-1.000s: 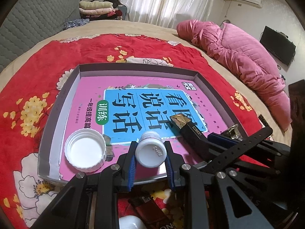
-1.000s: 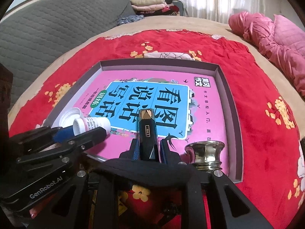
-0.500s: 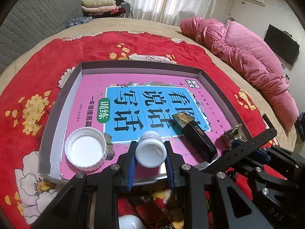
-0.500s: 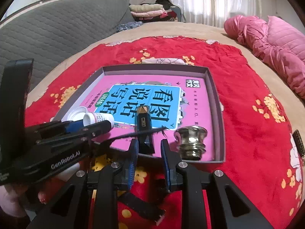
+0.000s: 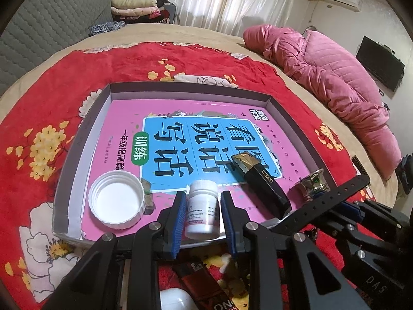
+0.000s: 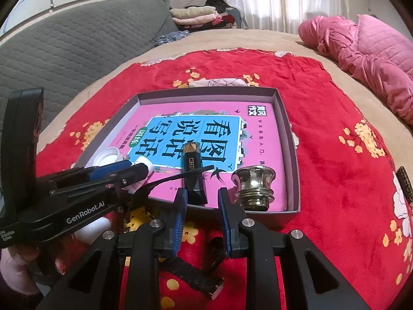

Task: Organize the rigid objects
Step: 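Set the black case in the box with the right tool while the left tool releases the bottle, then withdraw both open tools up and away from the box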

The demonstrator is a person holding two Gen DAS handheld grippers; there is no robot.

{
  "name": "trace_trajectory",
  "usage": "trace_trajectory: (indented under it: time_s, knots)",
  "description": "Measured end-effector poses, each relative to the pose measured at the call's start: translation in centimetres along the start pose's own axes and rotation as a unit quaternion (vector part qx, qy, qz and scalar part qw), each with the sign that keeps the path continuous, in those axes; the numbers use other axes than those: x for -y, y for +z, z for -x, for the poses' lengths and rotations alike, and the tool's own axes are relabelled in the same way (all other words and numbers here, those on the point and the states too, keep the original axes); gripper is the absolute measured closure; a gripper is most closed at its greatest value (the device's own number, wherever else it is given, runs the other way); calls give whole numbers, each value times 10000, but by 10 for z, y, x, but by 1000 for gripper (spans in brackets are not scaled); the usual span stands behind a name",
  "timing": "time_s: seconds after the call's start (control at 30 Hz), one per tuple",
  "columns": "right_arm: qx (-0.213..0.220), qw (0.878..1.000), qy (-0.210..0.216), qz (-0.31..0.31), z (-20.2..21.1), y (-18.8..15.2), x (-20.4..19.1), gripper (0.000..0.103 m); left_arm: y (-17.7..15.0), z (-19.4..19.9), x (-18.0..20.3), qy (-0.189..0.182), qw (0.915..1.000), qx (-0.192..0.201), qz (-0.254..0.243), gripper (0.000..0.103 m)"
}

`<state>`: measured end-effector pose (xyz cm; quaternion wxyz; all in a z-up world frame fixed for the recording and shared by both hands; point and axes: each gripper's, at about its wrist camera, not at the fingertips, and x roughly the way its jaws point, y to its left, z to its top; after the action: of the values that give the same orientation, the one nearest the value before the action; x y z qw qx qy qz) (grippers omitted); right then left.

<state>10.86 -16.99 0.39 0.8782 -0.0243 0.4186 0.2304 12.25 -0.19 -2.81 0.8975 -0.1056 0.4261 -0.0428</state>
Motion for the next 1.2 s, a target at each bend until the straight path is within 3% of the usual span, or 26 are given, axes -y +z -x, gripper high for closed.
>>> trace_trajectory:
  time_s: [0.43,1.2]
  knots:
    - [3,10000,-34,20,2,0,0,78,-2,6,-6,-128,9999,6,-59,76]
    - [-8,9999,-171,-12,7,-5,2,77,-3,15,-18,-44,10000,31,11,76]
